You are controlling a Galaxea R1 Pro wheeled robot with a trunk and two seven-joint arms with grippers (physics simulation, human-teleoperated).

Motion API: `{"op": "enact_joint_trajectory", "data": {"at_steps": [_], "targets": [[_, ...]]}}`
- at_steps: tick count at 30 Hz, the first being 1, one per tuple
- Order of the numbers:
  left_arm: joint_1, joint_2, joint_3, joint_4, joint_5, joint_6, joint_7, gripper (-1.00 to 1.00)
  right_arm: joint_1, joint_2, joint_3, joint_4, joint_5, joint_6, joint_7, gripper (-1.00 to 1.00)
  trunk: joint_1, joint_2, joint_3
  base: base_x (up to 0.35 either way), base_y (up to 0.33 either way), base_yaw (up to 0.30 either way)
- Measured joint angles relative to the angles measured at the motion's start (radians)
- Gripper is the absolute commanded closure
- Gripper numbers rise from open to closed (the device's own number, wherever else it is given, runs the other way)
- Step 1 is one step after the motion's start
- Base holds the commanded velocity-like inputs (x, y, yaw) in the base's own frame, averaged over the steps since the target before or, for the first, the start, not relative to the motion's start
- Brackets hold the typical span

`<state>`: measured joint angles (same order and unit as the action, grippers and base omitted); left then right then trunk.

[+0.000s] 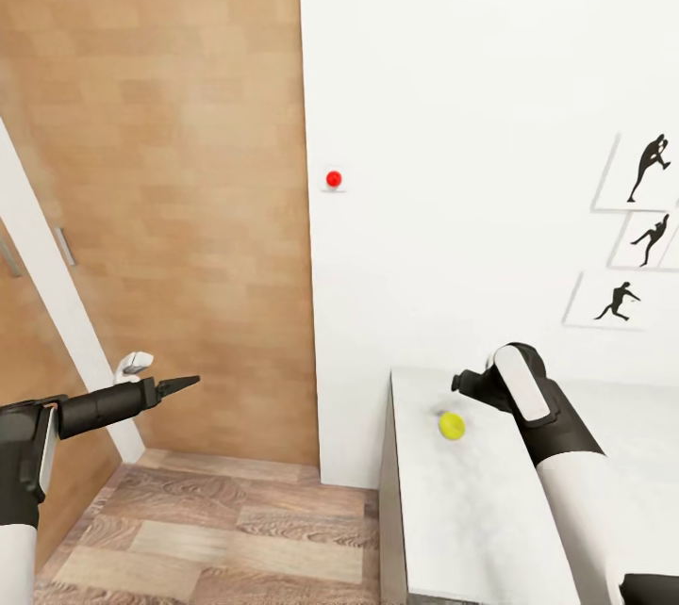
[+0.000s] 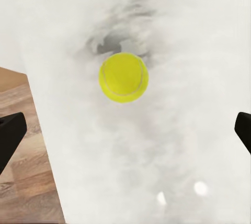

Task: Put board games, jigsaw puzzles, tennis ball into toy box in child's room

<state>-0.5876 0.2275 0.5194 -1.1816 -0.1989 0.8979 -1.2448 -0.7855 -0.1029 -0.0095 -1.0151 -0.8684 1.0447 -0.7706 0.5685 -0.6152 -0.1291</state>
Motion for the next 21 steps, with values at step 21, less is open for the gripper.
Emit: {"op": "enact_joint_trajectory", "data": {"at_steps": [21], "targets": [[0.0, 0.002, -0.002, 0.0, 0.001, -0.002, -0.001, -1.0, -0.001, -0.006, 0.002, 0.048, 0.004, 0.0, 0.001, -1.0, 0.0, 0.0, -0.035, 0.097, 0.011, -0.001]]}}
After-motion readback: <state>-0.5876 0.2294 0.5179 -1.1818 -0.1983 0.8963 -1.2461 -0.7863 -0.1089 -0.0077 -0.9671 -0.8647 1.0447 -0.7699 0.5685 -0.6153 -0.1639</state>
